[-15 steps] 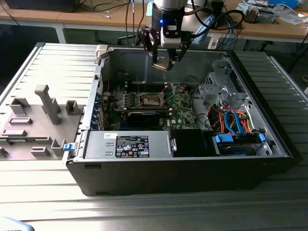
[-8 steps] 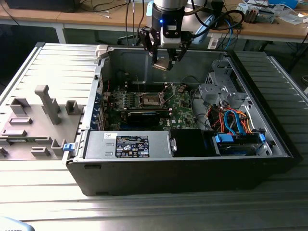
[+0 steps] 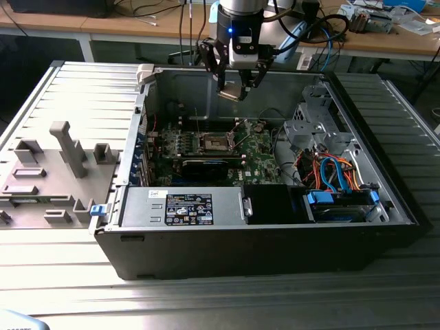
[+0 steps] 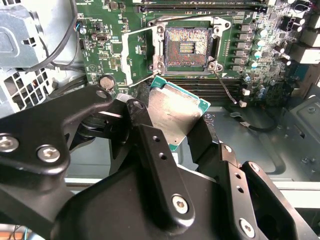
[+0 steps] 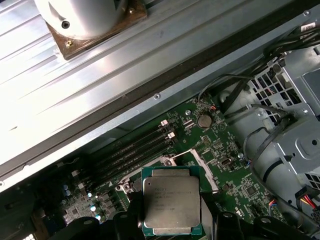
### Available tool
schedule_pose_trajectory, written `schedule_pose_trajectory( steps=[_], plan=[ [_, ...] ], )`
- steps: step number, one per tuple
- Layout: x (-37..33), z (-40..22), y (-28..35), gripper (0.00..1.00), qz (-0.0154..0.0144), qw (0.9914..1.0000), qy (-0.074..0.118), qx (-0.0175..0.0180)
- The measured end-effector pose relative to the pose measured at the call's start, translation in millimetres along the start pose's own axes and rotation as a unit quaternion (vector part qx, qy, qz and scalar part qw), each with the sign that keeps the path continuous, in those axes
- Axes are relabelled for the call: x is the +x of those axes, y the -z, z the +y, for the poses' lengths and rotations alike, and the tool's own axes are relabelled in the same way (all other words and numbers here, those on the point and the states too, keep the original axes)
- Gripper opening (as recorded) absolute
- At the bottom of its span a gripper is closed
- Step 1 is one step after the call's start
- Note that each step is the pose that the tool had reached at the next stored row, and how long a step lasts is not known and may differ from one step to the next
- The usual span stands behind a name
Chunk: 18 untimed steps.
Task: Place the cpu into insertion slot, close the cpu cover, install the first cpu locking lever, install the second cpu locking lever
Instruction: 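Place the cpu into insertion slot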
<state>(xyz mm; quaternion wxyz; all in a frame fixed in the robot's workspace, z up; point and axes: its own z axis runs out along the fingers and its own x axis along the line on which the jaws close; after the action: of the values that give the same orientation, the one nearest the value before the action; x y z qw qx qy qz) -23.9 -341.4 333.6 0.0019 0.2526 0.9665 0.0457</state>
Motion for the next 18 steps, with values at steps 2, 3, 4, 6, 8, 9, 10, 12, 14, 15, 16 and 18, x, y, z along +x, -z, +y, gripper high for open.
schedule_pose_trajectory(
  steps=[2,3,4,6,8,9,10,12,14,15,16,18],
  plan=[
    [0.0,0.0,0.0,0.55,-0.0001,1.0,-0.001,0.0],
    [0.0,0.0,0.0,0.55,-0.0001,1.0,-0.001,0.0],
    [0.0,0.0,0.0,0.55,-0.0001,1.0,-0.001,0.0],
    [0.0,0.0,0.0,0.55,-0.0002,1.0,-0.002,0.0],
    [0.0,0.0,0.0,0.55,-0.0002,1.0,-0.002,0.0],
    [0.0,0.0,0.0,0.55,-0.0002,1.0,-0.003,0.0],
    [0.0,0.0,0.0,0.55,-0.0003,1.0,-0.003,-0.0001],
    [0.0,0.0,0.0,0.55,-0.0003,0.99999,-0.004,-0.0001],
    [0.0,0.0,0.0,0.55,-0.0004,0.99999,-0.004,-0.0001],
    [0.0,0.0,0.0,0.55,-0.0004,0.99999,-0.005,-0.0001],
    [0.0,0.0,0.0,0.55,-0.0005,0.99999,-0.005,-0.0001],
    [0.0,0.0,0.0,0.55,-0.0005,0.99998,-0.006,-0.0001]
  ],
)
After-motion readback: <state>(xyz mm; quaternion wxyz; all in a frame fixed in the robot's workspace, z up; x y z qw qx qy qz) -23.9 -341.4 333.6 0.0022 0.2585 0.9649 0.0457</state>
